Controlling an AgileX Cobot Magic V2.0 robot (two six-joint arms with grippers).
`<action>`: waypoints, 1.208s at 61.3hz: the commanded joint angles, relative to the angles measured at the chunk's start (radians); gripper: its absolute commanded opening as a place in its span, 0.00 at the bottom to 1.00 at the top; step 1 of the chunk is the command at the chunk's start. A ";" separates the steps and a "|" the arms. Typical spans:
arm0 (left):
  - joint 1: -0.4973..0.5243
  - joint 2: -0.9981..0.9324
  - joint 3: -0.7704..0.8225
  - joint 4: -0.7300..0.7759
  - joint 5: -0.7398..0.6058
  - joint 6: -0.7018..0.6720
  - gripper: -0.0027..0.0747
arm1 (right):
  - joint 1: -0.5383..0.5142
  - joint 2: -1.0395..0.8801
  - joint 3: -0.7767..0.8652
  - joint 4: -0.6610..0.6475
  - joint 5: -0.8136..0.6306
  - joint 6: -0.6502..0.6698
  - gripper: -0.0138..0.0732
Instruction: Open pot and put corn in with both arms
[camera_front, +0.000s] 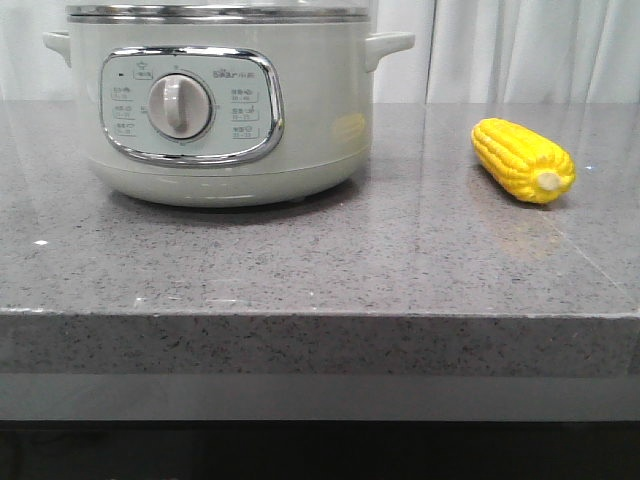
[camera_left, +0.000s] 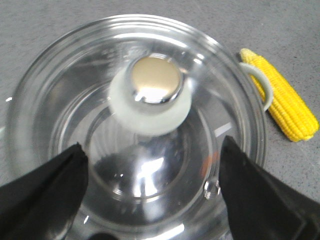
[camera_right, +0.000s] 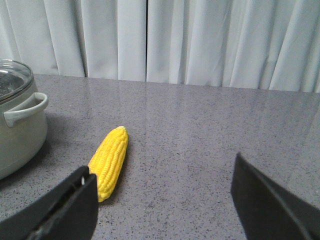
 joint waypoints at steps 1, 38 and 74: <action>-0.021 0.044 -0.116 -0.015 -0.026 0.002 0.73 | -0.004 0.019 -0.033 -0.008 -0.076 -0.005 0.81; -0.031 0.261 -0.308 -0.007 0.001 0.002 0.73 | -0.004 0.019 -0.033 -0.008 -0.084 -0.005 0.81; -0.029 0.259 -0.310 0.007 0.049 0.002 0.33 | -0.003 0.019 -0.033 -0.008 -0.083 -0.005 0.81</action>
